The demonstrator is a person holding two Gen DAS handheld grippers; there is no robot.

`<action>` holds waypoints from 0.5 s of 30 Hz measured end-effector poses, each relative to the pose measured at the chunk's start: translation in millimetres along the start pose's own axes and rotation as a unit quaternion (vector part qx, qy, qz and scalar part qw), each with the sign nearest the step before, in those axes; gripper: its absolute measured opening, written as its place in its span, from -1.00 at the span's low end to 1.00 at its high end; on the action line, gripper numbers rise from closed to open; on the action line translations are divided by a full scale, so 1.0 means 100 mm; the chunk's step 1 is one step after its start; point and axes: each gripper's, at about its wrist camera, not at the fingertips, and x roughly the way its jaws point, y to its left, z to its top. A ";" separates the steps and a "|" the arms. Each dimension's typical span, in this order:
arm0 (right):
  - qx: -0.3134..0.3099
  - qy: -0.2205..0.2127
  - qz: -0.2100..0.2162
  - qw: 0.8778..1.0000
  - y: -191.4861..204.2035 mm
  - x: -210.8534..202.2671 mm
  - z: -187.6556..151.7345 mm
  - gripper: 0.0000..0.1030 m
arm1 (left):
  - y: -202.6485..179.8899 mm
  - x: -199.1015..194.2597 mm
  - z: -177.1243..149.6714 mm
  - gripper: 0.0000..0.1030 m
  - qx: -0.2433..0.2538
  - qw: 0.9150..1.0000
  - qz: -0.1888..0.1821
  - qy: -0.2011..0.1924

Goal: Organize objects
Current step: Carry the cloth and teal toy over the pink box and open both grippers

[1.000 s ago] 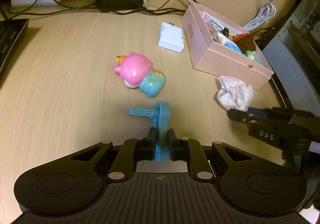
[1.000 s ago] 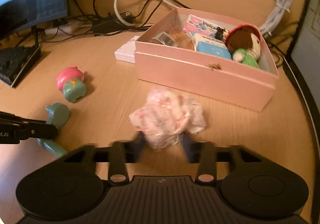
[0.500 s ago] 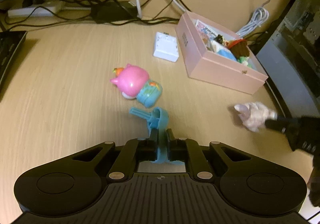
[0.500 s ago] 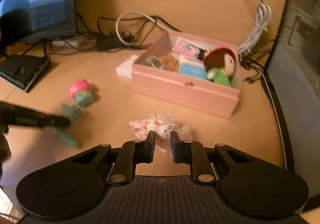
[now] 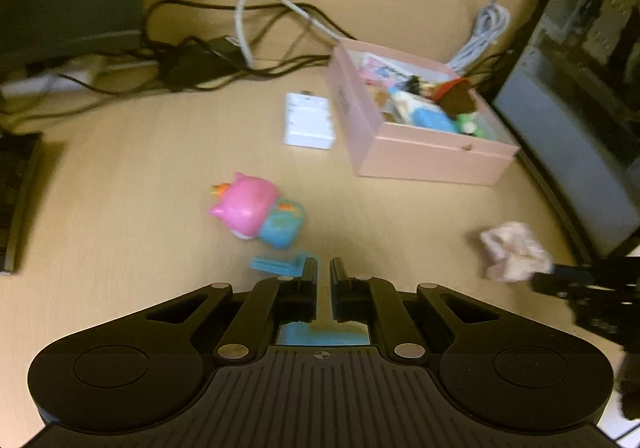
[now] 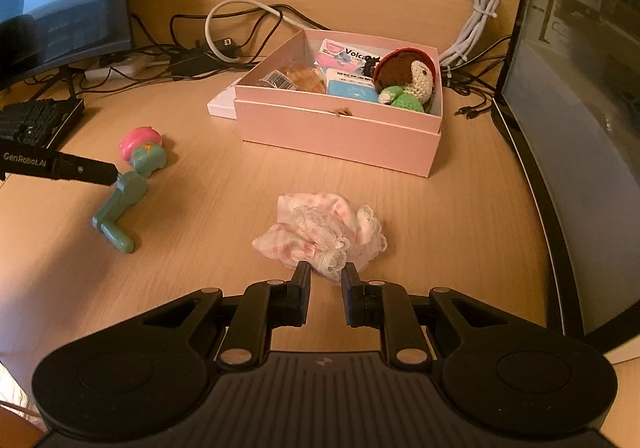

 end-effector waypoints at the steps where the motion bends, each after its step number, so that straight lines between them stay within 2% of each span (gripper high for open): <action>1: 0.001 0.002 0.000 1.000 0.00 0.01 -0.01 -0.68 | 0.02 0.01 0.00 -0.83 -0.005 1.000 0.010 0.004; 5: 0.009 0.009 0.003 1.000 0.01 0.12 -0.01 -0.68 | 0.11 0.10 -0.02 -0.74 -0.033 0.999 0.028 0.026; 9: 0.001 0.005 0.007 1.000 0.08 0.15 0.02 -0.63 | 0.07 0.13 -0.04 -0.73 -0.028 0.999 0.026 0.039; 10: -0.001 0.005 0.008 1.000 0.09 0.15 0.02 -0.60 | 0.05 0.16 -0.04 -0.65 -0.025 0.998 0.027 0.043; 12: -0.005 0.004 0.004 1.000 0.12 0.15 0.02 -0.36 | 0.03 0.22 -0.05 -0.55 -0.018 0.998 0.029 0.055; 15: -0.002 0.004 0.001 1.000 0.12 0.16 0.01 -0.18 | 0.00 0.34 -0.08 -0.52 -0.011 0.997 0.037 0.069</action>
